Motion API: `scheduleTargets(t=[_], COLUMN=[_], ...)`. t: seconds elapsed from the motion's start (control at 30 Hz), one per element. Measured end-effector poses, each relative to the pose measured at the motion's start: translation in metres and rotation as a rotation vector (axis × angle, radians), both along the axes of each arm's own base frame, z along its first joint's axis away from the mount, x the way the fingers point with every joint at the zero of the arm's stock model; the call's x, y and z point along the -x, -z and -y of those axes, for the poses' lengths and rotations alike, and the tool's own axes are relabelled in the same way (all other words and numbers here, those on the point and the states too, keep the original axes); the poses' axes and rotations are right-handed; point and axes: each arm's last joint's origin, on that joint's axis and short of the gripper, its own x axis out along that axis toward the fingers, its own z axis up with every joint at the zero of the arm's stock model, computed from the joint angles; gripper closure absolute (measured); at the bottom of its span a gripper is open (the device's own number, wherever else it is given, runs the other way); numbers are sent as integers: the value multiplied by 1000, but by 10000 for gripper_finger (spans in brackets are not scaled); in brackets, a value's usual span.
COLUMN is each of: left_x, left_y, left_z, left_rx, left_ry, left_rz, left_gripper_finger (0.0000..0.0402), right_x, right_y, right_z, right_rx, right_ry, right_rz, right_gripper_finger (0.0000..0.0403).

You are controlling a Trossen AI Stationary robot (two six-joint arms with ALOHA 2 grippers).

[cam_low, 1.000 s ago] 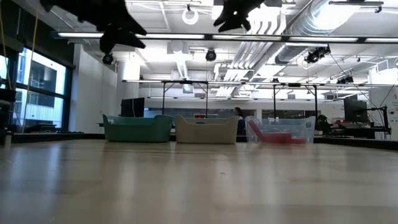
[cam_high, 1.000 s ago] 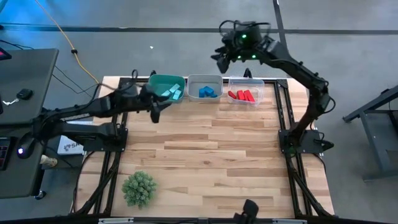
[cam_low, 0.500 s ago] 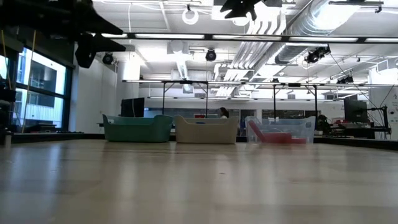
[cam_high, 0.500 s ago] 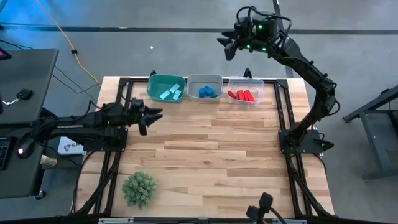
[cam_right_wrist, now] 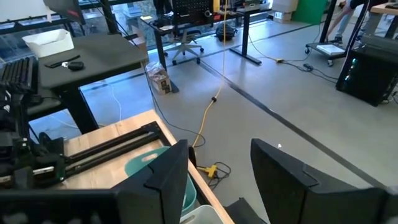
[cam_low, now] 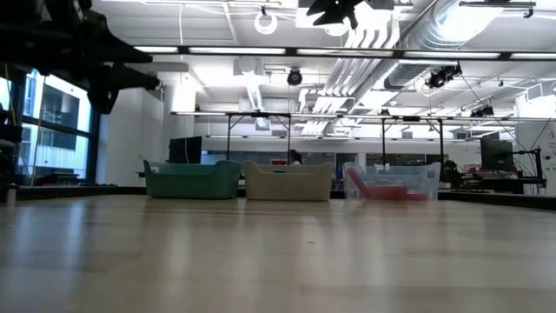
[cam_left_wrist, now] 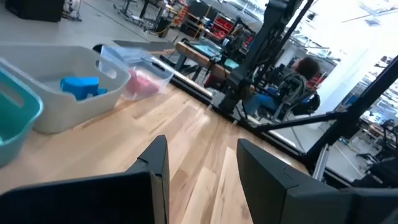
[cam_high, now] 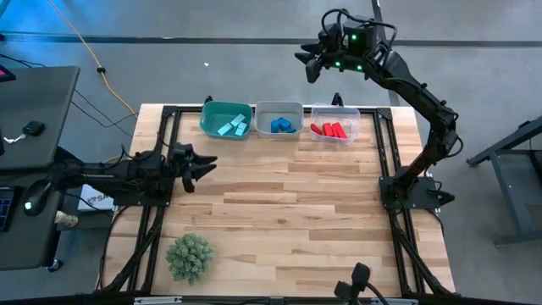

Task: Sort & place blocks by color
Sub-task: Return to Home Position

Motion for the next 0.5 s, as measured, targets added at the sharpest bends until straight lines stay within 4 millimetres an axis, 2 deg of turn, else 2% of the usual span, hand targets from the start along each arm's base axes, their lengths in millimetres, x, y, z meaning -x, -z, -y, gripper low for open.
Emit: scheduleTargets(t=[0.27, 0.5], left_x=[2, 3], left_y=[30, 30], left_z=[0, -3], left_rx=[1, -88], left_ry=[-9, -83], left_rz=[-11, -52], left_gripper_finger=[289, 289], right_x=[1, 9], right_y=[3, -9], right_z=[0, -13], right_rx=[-21, -41], right_ry=[1, -130], right_rz=[-21, 40], right_gripper_finger=[237, 237])
